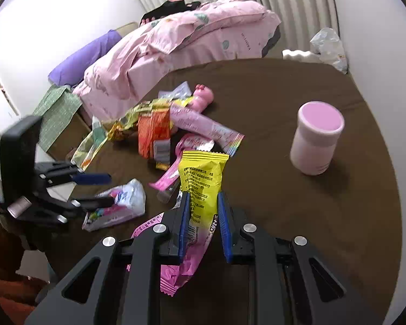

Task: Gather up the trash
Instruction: 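Grasp the white cartoon wrapper with the left tool while the right tool grasps the yellow wrapper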

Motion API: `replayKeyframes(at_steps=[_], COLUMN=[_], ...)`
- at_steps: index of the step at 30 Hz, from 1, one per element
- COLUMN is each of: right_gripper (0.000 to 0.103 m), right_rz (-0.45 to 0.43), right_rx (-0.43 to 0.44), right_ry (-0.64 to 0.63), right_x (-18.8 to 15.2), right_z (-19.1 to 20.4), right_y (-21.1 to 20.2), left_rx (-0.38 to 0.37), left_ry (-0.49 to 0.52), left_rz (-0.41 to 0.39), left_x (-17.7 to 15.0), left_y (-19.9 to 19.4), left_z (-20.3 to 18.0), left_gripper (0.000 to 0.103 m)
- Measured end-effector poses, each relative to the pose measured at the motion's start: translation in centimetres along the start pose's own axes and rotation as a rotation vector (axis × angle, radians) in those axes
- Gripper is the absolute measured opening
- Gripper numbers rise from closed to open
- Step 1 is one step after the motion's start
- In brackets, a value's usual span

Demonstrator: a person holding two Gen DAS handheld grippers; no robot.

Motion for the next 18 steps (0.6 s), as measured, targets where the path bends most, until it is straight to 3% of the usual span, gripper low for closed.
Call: replayKeyframes(at_steps=[4,5,7,8,10,18], right_gripper=[0.021,0.021,0.021,0.021,0.021,0.021], right_rz=[-0.021,-0.028,-0.036,-0.043,-0.061,-0.164], right_rx=[-0.052,-0.065,-0.082,-0.092,-0.098,-0.084], right_ry=[-0.034,-0.051,-0.072,-0.083,-0.098,-0.190], right_x=[0.6,0.8,1.1,1.3,1.9,7.1], right_z=[-0.2,-0.1,-0.1,0.1,0.3,3.2], right_y=[-1.2,-1.6,-2.1,-2.4,-2.9,-4.1], left_rx=[0.080,0.078,0.071,0.070,0.079,0.142], left_ry=[0.039,0.040,0.026,0.017,-0.001,-0.086], left_rz=[0.042,0.041,0.040,0.031,-0.013,-0.230], left_x=[0.0,0.0,0.1,0.1,0.4,2.4], left_y=[2.0,2.0,1.8,1.4,0.1,-7.3], left_z=[-0.8,-0.9,-0.9,-0.8,-0.5,2.8], left_gripper=[0.043,0.040,0.022,0.019,0.014,0.013])
Point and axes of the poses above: each gripper's, at about its wrist camera, not at the fingertips, and y roughly the way its jaws point, z to its left, x to its top, the point moved 7 cm from there along y, roughly the way its jaws point, and after that the axes turned 15 degrees about -y, right-handed, at the moved point
